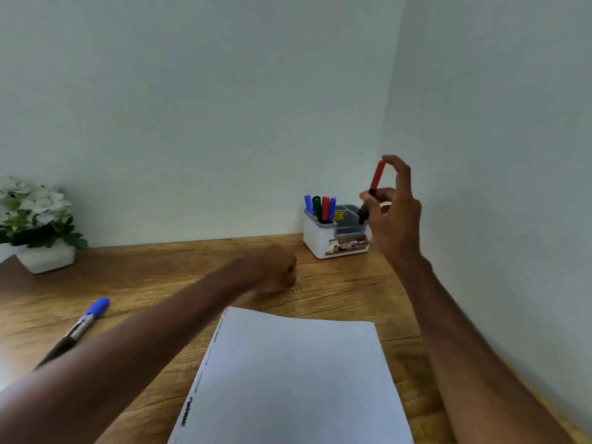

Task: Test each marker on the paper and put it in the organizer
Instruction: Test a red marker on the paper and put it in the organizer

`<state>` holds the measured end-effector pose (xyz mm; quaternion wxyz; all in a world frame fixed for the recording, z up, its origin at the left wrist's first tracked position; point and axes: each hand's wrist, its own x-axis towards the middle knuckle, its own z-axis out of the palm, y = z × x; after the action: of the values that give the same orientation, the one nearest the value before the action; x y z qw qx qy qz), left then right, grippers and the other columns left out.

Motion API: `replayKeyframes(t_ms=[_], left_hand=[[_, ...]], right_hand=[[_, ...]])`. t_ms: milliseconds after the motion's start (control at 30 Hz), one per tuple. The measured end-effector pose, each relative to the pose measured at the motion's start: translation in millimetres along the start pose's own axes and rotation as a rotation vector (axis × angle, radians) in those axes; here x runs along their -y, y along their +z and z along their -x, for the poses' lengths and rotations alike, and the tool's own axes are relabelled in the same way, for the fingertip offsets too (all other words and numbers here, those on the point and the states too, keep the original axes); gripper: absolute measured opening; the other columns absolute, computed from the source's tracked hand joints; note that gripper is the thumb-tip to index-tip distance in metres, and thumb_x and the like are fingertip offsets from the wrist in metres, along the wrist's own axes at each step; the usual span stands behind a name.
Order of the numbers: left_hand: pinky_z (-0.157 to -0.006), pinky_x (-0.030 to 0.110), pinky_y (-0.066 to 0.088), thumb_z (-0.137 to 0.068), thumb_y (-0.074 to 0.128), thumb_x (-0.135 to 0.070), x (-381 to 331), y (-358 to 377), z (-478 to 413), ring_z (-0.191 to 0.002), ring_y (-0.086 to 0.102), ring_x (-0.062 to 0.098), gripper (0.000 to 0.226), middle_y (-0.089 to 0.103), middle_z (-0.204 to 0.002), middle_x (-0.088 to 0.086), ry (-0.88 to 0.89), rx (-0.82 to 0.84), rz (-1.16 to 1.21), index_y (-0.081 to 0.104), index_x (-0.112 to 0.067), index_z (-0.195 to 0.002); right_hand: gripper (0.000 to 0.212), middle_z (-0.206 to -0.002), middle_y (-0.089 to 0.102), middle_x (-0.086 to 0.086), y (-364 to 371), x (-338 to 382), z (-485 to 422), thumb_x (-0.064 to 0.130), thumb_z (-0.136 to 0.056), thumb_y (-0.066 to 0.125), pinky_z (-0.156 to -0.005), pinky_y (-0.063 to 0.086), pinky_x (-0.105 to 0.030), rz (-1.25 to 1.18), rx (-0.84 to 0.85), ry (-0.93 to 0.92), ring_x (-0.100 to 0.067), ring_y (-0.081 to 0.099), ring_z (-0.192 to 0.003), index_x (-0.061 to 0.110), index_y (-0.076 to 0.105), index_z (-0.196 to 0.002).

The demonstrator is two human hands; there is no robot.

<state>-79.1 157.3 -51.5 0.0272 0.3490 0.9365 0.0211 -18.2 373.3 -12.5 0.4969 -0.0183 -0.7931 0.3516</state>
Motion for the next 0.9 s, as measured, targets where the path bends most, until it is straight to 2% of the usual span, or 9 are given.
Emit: replayKeyframes(t_ms=[133,233,300,433,533,700,767,833,900], left_hand=[[-0.088,0.038,0.058,-0.102,0.056,-0.033,-1.9,-7.0,-11.3,-0.091,0.064,0.017,0.028,0.066,-0.091,0.0,0.02,0.089,-0.067,0.071,-0.01,-0.104],[-0.088,0.038,0.056,-0.102,0.055,-0.032,-1.9,-11.0,-14.9,-0.09,0.06,0.018,0.021,0.053,-0.078,-0.004,0.039,0.11,-0.108,0.063,-0.015,-0.094],[-0.091,0.041,0.056,-0.102,0.056,-0.032,-2.7,-10.3,-15.2,-0.092,0.059,0.02,0.02,0.048,-0.076,-0.006,0.023,0.116,-0.1,0.063,-0.013,-0.101],[-0.092,0.038,0.056,-0.103,0.056,-0.029,-6.9,-9.0,-13.9,-0.097,0.061,0.019,0.027,0.05,-0.08,-0.005,0.027,0.11,-0.094,0.064,-0.007,-0.116],[-0.09,0.037,0.056,-0.103,0.057,-0.028,-9.0,-9.9,-13.1,-0.095,0.06,0.019,0.027,0.048,-0.078,-0.006,0.024,0.102,-0.086,0.064,-0.007,-0.117],[-0.091,0.037,0.056,-0.103,0.056,-0.028,-10.0,-7.2,-7.6,-0.098,0.062,0.019,0.027,0.056,-0.092,-0.001,0.021,0.079,-0.094,0.066,-0.007,-0.117],[-0.09,0.036,0.056,-0.102,0.056,-0.027,-10.7,-6.5,-6.3,-0.099,0.062,0.02,0.025,0.058,-0.095,0.0,0.016,0.067,-0.087,0.066,-0.008,-0.117],[-0.088,0.035,0.056,-0.102,0.057,-0.026,-12.6,-5.6,-4.4,-0.099,0.063,0.02,0.024,0.06,-0.098,0.003,0.011,0.05,-0.084,0.066,-0.009,-0.116],[-0.081,0.031,0.054,-0.102,0.058,-0.024,-14.6,-4.4,-3.1,-0.095,0.061,0.018,0.022,0.058,-0.097,0.002,0.009,0.031,-0.077,0.066,-0.008,-0.115]], right_hand=[[0.073,-0.102,0.076,-0.007,7.5,-8.9,-24.3,0.008,-0.093,0.074,-0.088,0.062,-0.034,0.009,-0.045,-0.036,-0.013,0.073,-0.089,0.029,0.036,-0.152],[0.068,-0.097,0.076,-0.007,13.9,-16.0,-39.9,0.008,-0.093,0.073,-0.086,0.062,-0.035,0.033,-0.029,-0.07,-0.015,0.073,-0.086,0.028,0.04,-0.149],[0.065,-0.097,0.077,-0.008,17.5,-23.1,-48.1,0.007,-0.094,0.071,-0.085,0.061,-0.032,0.076,-0.014,-0.082,-0.017,0.074,-0.087,0.028,0.042,-0.148],[0.053,-0.103,0.077,-0.01,23.8,-39.7,-53.9,0.014,-0.098,0.068,-0.082,0.057,-0.029,0.207,0.062,-0.075,-0.024,0.075,-0.091,0.03,0.046,-0.143],[0.038,-0.105,0.077,-0.013,26.8,-52.0,-50.2,0.02,-0.1,0.065,-0.083,0.062,-0.039,0.223,0.109,-0.071,-0.027,0.075,-0.093,0.029,0.056,-0.137],[0.037,-0.118,0.075,-0.013,28.0,-58.2,-48.7,0.02,-0.102,0.062,-0.093,0.059,-0.04,0.183,0.133,-0.052,-0.026,0.073,-0.106,0.026,0.059,-0.138],[0.034,-0.115,0.075,-0.013,26.6,-59.0,-50.0,0.017,-0.102,0.061,-0.091,0.06,-0.041,0.177,0.134,-0.051,-0.026,0.073,-0.102,0.024,0.062,-0.134],[0.027,-0.109,0.076,-0.012,23.7,-58.1,-51.7,0.013,-0.102,0.061,-0.086,0.063,-0.037,0.157,0.116,-0.041,-0.024,0.074,-0.097,0.022,0.064,-0.127],[0.024,-0.107,0.076,-0.013,21.2,-55.4,-54.0,0.011,-0.102,0.061,-0.079,0.061,-0.026,0.125,0.096,-0.036,-0.023,0.075,-0.095,0.018,0.065,-0.124]])
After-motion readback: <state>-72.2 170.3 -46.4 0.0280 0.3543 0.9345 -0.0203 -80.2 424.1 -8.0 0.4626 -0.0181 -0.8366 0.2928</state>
